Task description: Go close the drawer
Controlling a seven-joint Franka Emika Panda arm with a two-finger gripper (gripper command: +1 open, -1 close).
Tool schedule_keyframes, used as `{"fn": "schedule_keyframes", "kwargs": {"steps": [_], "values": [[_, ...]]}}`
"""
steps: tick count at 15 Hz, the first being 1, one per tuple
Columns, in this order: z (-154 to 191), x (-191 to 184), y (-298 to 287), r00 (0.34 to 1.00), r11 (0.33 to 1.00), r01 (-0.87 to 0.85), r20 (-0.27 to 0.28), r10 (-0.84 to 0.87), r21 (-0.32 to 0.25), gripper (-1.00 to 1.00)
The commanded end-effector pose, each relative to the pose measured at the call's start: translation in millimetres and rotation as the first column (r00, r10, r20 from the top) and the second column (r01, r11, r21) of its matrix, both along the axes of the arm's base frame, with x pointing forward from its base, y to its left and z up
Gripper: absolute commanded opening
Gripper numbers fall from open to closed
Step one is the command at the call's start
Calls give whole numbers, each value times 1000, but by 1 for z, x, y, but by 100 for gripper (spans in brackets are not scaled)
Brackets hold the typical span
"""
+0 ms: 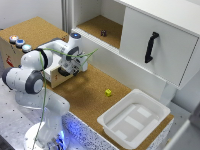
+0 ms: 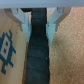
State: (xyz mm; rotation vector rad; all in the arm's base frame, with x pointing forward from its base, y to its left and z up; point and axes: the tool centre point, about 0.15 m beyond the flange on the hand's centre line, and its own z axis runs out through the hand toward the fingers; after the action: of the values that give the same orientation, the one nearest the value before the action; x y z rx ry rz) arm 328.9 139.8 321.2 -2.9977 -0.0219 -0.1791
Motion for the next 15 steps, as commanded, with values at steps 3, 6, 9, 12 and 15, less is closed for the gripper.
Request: {"fn": "schedule_keyframes", "kwargs": {"steps": [3, 6, 9, 12, 15], "values": [[-36, 20, 80, 994, 997, -70, -79, 71, 12, -100], [-40, 23, 103, 993, 996, -89, -80, 90, 18, -100], [-43, 25, 127, 991, 994, -104, -81, 105, 27, -100], [-47, 24, 150, 991, 994, -105, -81, 108, 41, -100], [-47, 23, 164, 991, 993, -107, -74, 111, 44, -100]]}}
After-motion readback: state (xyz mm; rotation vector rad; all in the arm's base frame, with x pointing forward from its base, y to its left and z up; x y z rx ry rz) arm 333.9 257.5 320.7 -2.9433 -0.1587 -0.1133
